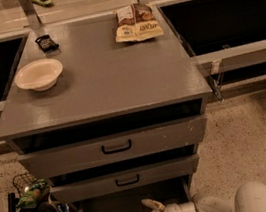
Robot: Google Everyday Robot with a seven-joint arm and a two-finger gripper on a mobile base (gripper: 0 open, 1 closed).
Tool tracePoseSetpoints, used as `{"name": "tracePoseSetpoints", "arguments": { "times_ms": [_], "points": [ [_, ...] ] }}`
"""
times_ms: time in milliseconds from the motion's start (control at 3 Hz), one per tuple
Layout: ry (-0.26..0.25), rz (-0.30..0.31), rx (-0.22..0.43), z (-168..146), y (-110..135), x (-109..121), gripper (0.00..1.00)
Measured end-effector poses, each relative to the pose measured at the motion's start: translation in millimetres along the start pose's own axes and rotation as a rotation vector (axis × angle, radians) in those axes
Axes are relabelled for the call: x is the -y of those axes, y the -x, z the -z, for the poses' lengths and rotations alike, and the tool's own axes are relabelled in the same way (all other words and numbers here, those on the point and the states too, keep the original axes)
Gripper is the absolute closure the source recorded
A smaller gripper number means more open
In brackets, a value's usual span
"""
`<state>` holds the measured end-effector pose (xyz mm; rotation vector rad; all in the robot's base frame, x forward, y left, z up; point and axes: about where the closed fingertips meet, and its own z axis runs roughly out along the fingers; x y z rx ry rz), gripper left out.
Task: Place blue plastic bottle into bottom drawer
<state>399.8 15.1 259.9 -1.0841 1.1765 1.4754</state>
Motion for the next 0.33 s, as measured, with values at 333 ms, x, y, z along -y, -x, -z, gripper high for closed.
{"name": "tracePoseSetpoints", "arguments": {
  "times_ms": [333],
  "points": [
    [0.0,0.0,0.0,0.0,0.0,0.0,0.0]
  ]
}}
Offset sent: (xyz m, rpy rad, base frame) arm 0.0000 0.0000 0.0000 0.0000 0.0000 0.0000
